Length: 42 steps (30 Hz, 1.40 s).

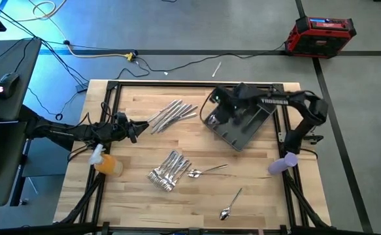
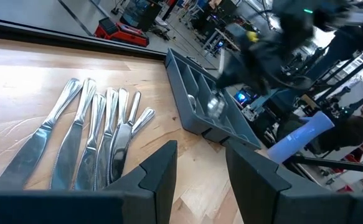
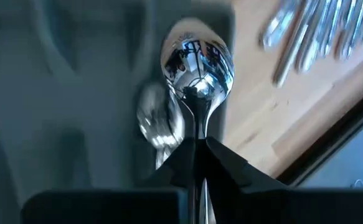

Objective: Sort silverware
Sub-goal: Put the spoon in the silverware tray

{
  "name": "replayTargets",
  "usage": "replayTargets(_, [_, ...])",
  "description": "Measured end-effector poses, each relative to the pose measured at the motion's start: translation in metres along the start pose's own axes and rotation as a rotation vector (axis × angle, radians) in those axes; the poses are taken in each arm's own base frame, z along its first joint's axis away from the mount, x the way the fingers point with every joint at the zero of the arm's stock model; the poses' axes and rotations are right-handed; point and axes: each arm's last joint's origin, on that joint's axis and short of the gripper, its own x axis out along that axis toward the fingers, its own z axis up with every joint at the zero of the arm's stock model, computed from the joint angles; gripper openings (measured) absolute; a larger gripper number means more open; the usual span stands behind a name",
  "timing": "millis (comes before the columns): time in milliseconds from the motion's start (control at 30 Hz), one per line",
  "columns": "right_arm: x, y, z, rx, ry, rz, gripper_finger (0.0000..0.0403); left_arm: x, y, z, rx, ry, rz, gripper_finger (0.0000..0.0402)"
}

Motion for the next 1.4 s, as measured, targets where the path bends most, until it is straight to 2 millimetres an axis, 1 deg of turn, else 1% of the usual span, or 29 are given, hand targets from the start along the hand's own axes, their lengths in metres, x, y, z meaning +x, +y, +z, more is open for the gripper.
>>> replayTargets(100, [0.014, -0.004, -0.021, 0.051, 0.018, 0.042, 0.0014, 0.001, 0.0, -0.001, 0.011, 0.006, 0.006, 0.0119])
replayTargets(167, [0.025, -0.004, -0.029, 0.07, 0.031, 0.084, 0.0015, 0.001, 0.001, -0.002, 0.017, 0.012, 0.013, 0.0119])
replayTargets(300, [0.042, -0.009, -0.034, 0.074, 0.049, 0.077, 0.0016, 0.003, 0.002, -0.004, 0.037, 0.03, 0.039, 0.0119])
replayTargets(400, [0.05, -0.015, -0.036, 0.168, 0.117, 0.008, 0.0024, 0.004, 0.003, -0.007, 0.045, 0.045, 0.057, 0.0119])
replayTargets(500, [0.049, -0.02, -0.039, 0.277, 0.225, -0.068, 0.0054, 0.006, 0.004, -0.008, 0.043, 0.058, 0.071, 0.0119])
replayTargets(600, [0.048, -0.018, -0.038, 0.279, 0.338, -0.092, 0.01, 0.006, 0.004, -0.009, 0.044, 0.064, 0.077, 0.0119])
replayTargets(700, [0.044, -0.014, -0.033, 0.251, 0.397, -0.075, 0.0145, 0.007, 0.003, -0.009, 0.038, 0.059, 0.071, 0.0119])
replayTargets(800, [0.04, -0.005, -0.023, 0.232, 0.416, -0.023, 0.0179, 0.007, 0.002, -0.008, 0.03, 0.056, 0.056, 0.0119])
replayTargets(900, [0.028, 0.003, -0.006, 0.293, 0.37, -0.009, 0.0191, 0.007, 0.001, -0.008, 0.025, 0.06, 0.043, 0.0119])
replayTargets(1033, [0.004, 0.017, 0.023, 0.447, 0.189, 0.03, 0.0185, 0.007, 0.001, -0.008, 0.018, 0.064, 0.037, 0.0119])
replayTargets(1100, [-0.007, 0.022, 0.041, 0.572, 0.049, 0.062, 0.018, 0.007, 0.001, -0.008, 0.017, 0.064, 0.037, 0.0119])
replayTargets(1167, [-0.012, 0.026, 0.06, 0.703, -0.102, 0.127, 0.0176, 0.007, 0.001, -0.008, 0.017, 0.062, 0.038, 0.0119])
replayTargets(1200, [-0.012, 0.027, 0.07, 0.756, -0.154, 0.152, 0.0175, 0.007, 0.001, -0.008, 0.016, 0.059, 0.038, 0.0119])
replayTargets(1267, [-0.006, 0.032, 0.087, 0.805, -0.204, 0.184, 0.0173, 0.007, 0.001, -0.008, 0.017, 0.058, 0.04, 0.0119])
replayTargets(1400, [0.021, 0.05, 0.109, 0.783, -0.18, 0.246, 0.0172, 0.008, 0.0, -0.007, 0.01, 0.051, 0.033, 0.0119])
